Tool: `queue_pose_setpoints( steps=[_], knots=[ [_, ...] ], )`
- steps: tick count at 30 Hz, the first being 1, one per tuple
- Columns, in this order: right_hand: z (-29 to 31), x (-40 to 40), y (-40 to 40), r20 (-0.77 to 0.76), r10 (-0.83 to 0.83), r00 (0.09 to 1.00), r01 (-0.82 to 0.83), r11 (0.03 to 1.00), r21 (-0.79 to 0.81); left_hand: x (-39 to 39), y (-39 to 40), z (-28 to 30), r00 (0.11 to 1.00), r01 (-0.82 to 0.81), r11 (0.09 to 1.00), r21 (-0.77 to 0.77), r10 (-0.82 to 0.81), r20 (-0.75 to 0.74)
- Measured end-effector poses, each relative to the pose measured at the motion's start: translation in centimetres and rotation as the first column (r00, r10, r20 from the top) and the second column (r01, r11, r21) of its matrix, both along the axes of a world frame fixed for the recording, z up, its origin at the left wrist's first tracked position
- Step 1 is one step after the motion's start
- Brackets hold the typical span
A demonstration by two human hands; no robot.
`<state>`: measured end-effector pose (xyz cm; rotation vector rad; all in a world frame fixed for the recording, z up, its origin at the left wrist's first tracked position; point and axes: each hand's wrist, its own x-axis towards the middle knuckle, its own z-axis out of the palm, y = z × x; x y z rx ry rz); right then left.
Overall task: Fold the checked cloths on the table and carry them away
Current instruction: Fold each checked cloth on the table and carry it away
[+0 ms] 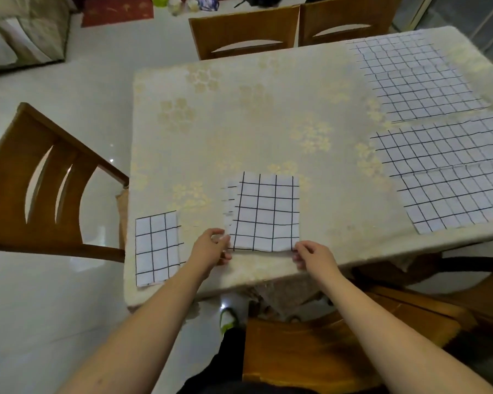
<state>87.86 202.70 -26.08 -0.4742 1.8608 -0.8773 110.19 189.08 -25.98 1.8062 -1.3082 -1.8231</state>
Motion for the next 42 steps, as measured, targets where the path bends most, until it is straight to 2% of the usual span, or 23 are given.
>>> queue_pose_setpoints(
  steps=[5, 8, 14, 19, 25, 31, 38, 42],
  knots=[
    [0.0, -0.2, -0.4, -0.044, 0.087, 0.995, -0.087, 0.996, 0.009, -1.2, 0.1, 0.3, 0.99, -0.142, 0.987, -0.07, 0.141, -0.023],
    [0.0, -0.2, -0.4, -0.062, 0.098, 0.993, -0.097, 0.995, 0.018, -1.2, 0.4, 0.2, 0.989, -0.148, 0.978, -0.147, 0.143, -0.044],
    [0.1, -0.5, -0.6, -0.01, 0.073, 0.997, -0.072, 0.997, 0.026, 0.2, 2.0, -0.5, 0.981, -0.195, 0.961, -0.197, 0.194, -0.024],
    [0.1, -0.4, -0.9, -0.054, 0.113, 0.992, -0.11, 0.992, 0.056, 0.8, 3.3, -0.7, 0.975, -0.144, 0.952, -0.271, 0.183, 0.122],
    [-0.1, 0.0, -1.2, -0.162, 0.185, 0.969, -0.168, 0.979, 0.113, 0.7, 3.8, -0.7, 0.953, -0.152, 0.946, -0.286, 0.217, 0.213],
    [-0.5, 0.1, -1.0, -0.233, 0.257, 0.938, -0.225, 0.962, 0.152, 0.6, 3.3, -0.8, 0.953, -0.116, 0.941, -0.319, 0.195, 0.23],
    [-0.7, 0.3, -0.5, -0.261, 0.226, 0.939, -0.194, 0.97, 0.145, 0.7, 3.4, -0.9, 0.958, -0.109, 0.946, -0.306, 0.183, 0.223],
    [-0.3, 0.5, -0.4, -0.216, 0.163, 0.963, -0.142, 0.984, 0.112, 0.7, 3.1, -1.1, 0.954, -0.048, 0.949, -0.312, 0.135, 0.266]
  ],
)
